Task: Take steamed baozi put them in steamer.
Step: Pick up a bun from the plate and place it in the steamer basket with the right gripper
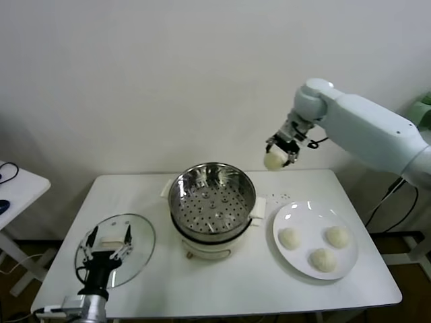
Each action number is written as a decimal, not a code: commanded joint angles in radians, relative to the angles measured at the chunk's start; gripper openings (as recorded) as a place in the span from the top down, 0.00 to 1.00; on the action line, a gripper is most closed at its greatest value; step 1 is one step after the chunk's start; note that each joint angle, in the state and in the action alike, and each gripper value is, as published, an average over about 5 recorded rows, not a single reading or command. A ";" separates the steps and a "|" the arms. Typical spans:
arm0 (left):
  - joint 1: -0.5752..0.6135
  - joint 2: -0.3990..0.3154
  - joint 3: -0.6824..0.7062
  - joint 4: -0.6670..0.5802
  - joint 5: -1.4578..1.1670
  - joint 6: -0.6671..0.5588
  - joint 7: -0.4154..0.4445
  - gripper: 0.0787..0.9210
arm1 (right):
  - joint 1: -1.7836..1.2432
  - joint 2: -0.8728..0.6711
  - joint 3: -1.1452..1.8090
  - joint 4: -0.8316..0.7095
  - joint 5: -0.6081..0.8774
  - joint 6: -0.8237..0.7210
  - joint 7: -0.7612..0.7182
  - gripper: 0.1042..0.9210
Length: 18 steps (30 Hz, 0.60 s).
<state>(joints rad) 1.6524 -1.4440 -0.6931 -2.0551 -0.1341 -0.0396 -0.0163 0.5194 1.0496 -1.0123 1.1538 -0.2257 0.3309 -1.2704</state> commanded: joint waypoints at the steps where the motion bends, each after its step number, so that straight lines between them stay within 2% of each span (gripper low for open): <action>1: 0.010 0.004 -0.008 -0.011 -0.012 0.008 -0.006 0.12 | -0.013 0.186 -0.020 0.080 -0.160 0.083 0.006 0.27; 8: 0.023 0.013 -0.020 -0.014 -0.030 0.006 -0.009 0.12 | -0.110 0.341 0.008 -0.038 -0.275 0.132 0.018 0.27; 18: 0.037 0.033 -0.035 -0.017 -0.062 0.014 -0.027 0.12 | -0.197 0.427 0.019 -0.197 -0.380 0.184 0.035 0.28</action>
<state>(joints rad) 1.6825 -1.4206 -0.7209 -2.0716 -0.1780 -0.0297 -0.0349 0.3896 1.3651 -0.9999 1.0596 -0.4937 0.4657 -1.2403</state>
